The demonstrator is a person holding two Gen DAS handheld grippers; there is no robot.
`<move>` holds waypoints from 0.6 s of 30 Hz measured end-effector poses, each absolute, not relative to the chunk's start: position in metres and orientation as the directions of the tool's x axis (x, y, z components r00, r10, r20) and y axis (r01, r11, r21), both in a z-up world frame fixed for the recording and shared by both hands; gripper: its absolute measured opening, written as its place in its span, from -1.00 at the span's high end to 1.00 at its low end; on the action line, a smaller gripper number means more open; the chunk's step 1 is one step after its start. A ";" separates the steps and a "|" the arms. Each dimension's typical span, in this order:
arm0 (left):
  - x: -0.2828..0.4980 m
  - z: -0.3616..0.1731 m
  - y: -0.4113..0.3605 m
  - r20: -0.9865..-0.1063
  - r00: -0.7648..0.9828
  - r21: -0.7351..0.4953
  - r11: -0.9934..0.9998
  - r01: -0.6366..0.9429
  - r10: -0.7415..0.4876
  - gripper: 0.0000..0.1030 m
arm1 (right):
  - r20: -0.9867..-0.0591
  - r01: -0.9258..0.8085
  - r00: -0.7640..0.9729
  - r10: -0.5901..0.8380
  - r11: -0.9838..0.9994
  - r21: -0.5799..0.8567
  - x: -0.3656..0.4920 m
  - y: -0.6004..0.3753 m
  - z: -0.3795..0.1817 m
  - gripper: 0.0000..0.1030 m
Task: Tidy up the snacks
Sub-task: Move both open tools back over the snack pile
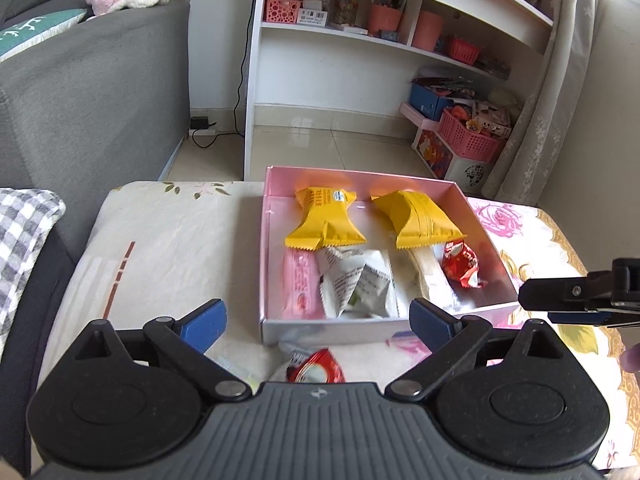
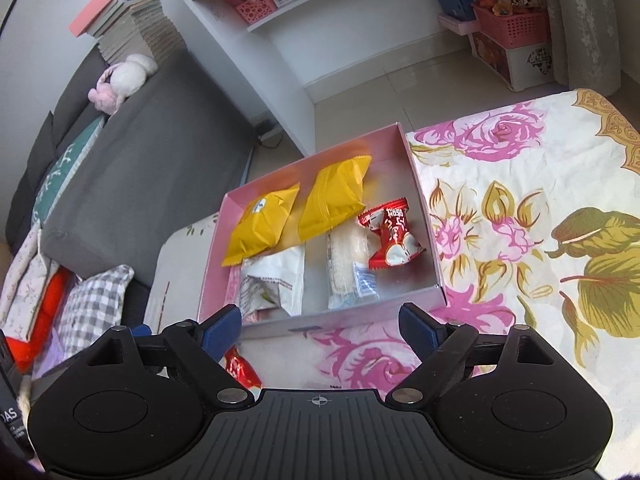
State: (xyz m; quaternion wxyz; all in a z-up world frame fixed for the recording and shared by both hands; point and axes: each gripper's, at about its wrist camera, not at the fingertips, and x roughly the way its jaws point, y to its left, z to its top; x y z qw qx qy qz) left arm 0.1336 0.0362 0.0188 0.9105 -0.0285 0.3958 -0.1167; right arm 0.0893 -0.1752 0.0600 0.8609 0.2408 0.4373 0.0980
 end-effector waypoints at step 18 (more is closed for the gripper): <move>0.069 -0.008 0.056 -0.686 0.652 -0.076 0.924 0.375 -0.322 -0.98 | -0.685 -0.237 0.632 0.362 0.932 0.274 0.007 -0.143 0.037 -0.88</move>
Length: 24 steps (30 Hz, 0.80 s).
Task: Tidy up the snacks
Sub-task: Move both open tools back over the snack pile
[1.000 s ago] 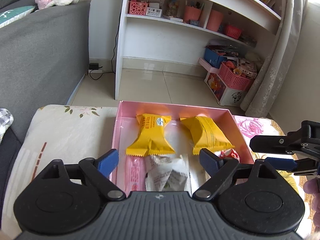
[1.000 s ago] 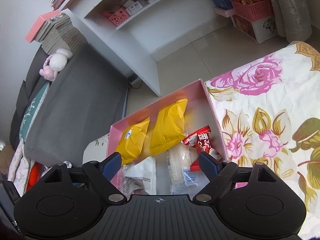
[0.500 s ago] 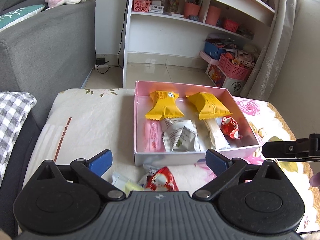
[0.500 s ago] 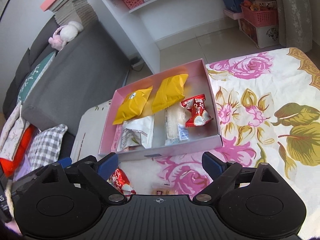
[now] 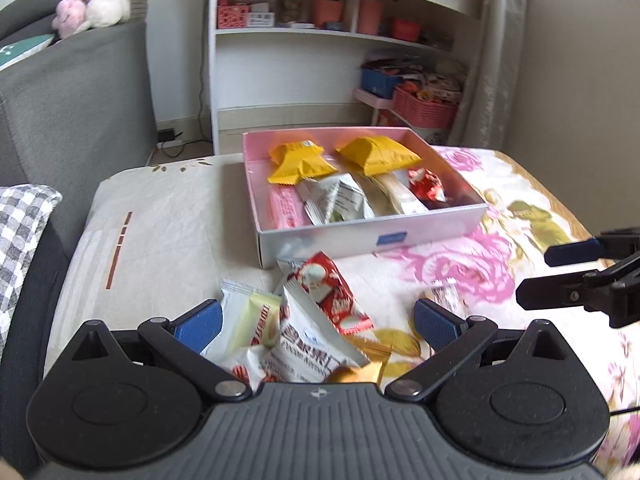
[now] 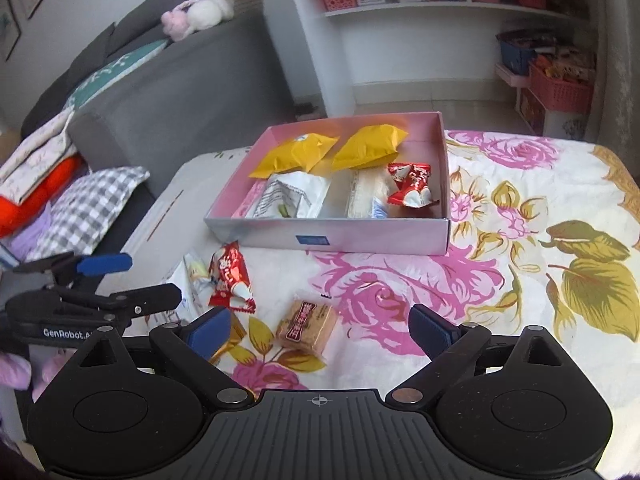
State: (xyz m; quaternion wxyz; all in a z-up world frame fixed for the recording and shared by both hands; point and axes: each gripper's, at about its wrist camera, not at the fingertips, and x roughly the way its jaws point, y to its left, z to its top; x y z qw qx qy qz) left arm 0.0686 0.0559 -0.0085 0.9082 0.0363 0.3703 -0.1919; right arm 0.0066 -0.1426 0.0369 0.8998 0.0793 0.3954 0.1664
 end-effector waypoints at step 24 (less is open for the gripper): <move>0.055 -0.042 0.072 -0.696 0.613 0.010 0.849 0.528 -0.373 -0.85 | -0.696 -0.734 0.436 0.571 0.673 0.094 -0.059 -0.081 -0.013 -0.91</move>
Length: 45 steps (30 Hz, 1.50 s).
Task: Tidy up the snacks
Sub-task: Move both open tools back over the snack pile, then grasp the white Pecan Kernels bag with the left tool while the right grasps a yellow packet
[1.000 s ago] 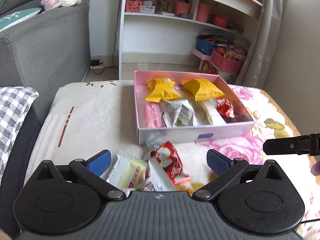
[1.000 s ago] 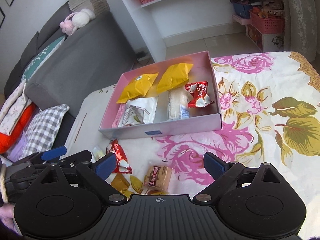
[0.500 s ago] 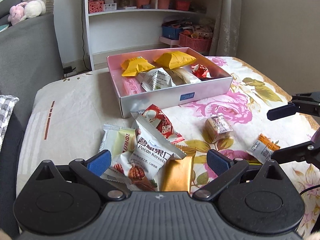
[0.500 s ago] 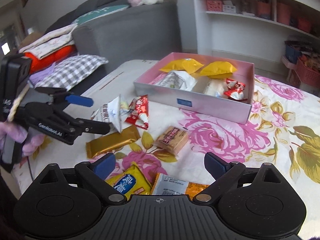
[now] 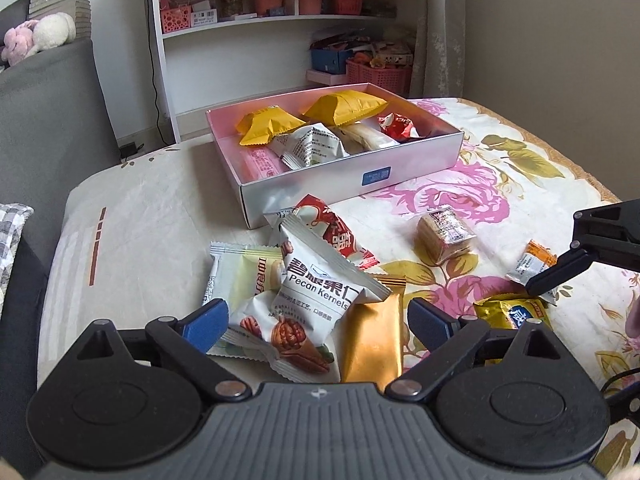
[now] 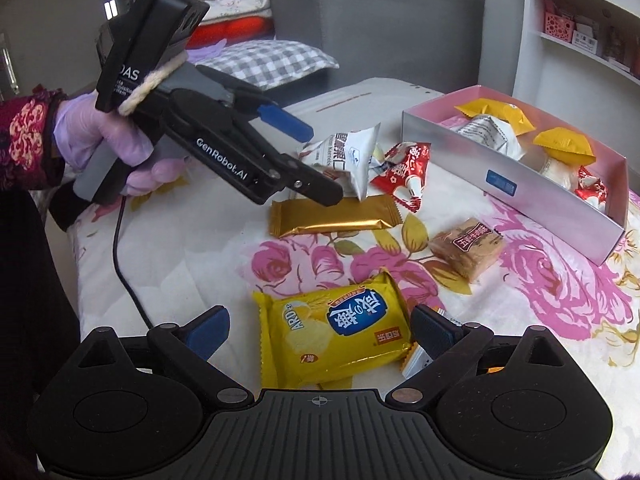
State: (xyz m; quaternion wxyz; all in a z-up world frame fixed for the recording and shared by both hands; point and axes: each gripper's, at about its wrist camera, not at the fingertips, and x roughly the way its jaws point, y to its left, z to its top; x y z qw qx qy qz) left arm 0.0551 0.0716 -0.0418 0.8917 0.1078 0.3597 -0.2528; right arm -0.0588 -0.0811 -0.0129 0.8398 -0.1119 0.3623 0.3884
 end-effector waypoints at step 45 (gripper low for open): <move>0.078 -0.047 0.067 -0.809 0.521 -0.040 0.909 0.414 -0.272 0.20 | -0.683 -0.371 0.491 0.540 0.839 0.397 0.023 -0.134 -0.021 -0.87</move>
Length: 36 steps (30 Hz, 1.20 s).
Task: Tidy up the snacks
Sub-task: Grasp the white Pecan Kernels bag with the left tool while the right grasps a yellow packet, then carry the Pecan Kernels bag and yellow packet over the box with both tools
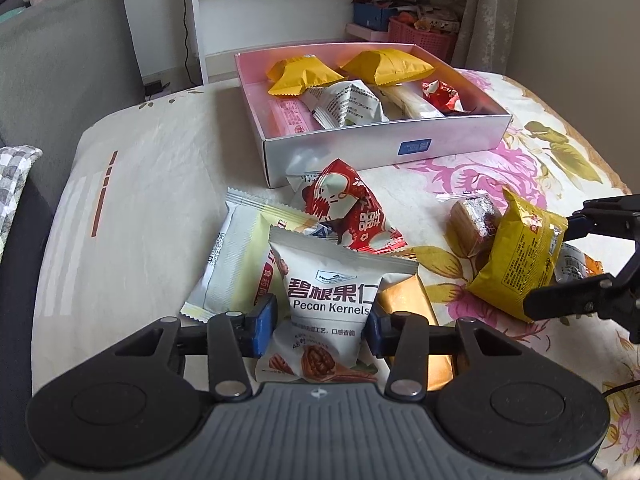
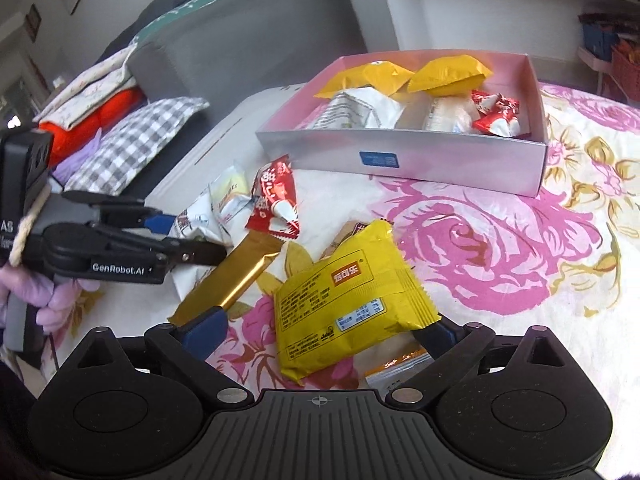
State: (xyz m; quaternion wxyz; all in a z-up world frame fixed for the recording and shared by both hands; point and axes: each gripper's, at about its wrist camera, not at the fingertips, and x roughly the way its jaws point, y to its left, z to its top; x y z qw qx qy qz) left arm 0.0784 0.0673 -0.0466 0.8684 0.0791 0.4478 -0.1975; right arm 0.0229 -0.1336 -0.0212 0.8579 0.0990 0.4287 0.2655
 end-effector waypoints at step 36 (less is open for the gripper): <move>0.092 -0.007 0.063 -0.740 0.591 -0.158 0.937 0.313 -0.322 0.36 | -0.568 -0.290 0.582 0.582 0.801 0.524 0.041 -0.157 0.028 0.62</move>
